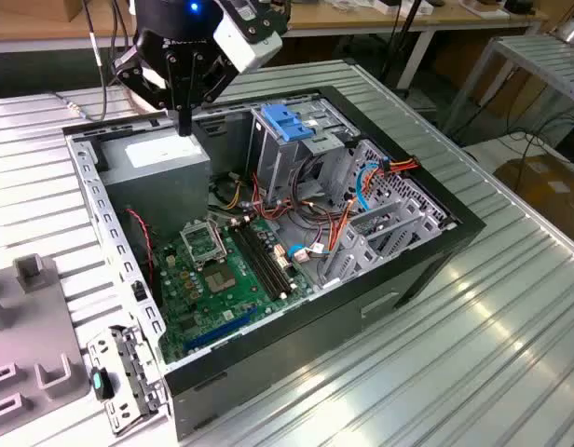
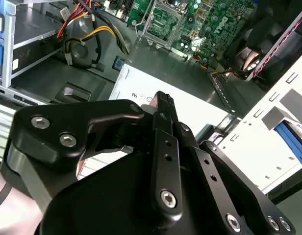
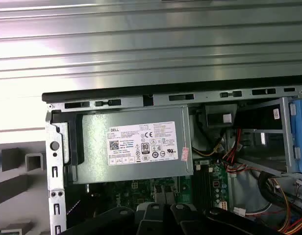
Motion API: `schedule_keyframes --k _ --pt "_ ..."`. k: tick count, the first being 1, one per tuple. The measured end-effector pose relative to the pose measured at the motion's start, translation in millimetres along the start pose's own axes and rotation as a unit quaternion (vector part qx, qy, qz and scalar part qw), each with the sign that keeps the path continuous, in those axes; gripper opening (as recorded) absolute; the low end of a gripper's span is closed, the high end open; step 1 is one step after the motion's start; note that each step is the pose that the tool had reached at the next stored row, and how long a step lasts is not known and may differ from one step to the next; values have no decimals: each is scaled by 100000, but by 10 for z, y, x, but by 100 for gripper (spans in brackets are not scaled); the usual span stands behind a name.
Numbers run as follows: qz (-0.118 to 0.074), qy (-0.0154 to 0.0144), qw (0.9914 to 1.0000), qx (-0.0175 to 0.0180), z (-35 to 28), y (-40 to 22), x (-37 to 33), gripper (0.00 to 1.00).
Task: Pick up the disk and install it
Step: 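Reach for the disk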
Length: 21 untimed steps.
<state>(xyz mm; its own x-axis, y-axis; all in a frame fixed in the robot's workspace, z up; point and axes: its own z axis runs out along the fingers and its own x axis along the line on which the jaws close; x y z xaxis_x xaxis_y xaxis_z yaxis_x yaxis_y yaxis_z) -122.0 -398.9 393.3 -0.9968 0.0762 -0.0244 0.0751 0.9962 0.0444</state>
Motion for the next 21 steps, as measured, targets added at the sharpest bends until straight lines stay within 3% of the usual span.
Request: schedule_keyframes --k 14,21 --pt "1 -1 100000 0 -1 -2 28 11" --pt "-1 0 100000 3 -2 -6 79 11"
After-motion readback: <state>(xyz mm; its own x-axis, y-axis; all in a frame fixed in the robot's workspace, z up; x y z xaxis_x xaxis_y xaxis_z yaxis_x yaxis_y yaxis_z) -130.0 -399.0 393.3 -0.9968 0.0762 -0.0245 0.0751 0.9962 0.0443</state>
